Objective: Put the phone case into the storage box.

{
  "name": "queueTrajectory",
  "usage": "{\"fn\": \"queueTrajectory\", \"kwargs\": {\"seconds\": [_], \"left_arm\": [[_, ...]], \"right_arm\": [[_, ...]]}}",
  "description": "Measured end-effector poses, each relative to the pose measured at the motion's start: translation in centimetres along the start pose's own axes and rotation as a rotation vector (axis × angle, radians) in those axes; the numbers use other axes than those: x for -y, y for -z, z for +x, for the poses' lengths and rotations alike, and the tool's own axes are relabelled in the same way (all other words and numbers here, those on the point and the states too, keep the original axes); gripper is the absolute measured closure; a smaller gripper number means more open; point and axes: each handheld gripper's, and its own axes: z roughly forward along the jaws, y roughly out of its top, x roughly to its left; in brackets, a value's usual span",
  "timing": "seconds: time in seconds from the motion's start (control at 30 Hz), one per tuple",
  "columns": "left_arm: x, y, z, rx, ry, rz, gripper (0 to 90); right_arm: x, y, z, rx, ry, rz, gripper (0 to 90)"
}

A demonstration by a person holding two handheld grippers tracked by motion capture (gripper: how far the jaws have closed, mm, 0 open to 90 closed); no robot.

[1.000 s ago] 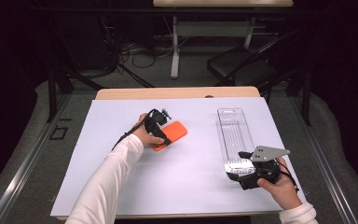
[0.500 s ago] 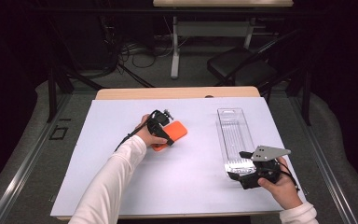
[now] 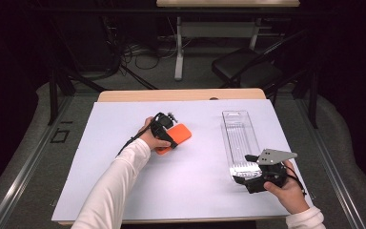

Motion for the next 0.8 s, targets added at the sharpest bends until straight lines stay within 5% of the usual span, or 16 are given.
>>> {"fn": "queueTrajectory", "kwargs": {"seconds": [0.8], "left_arm": [[0.09,-0.01,-0.30,-0.023,-0.009,-0.004,15.7]], "right_arm": [[0.10,-0.07,-0.10,0.004,-0.006,0.003,14.5]]}}
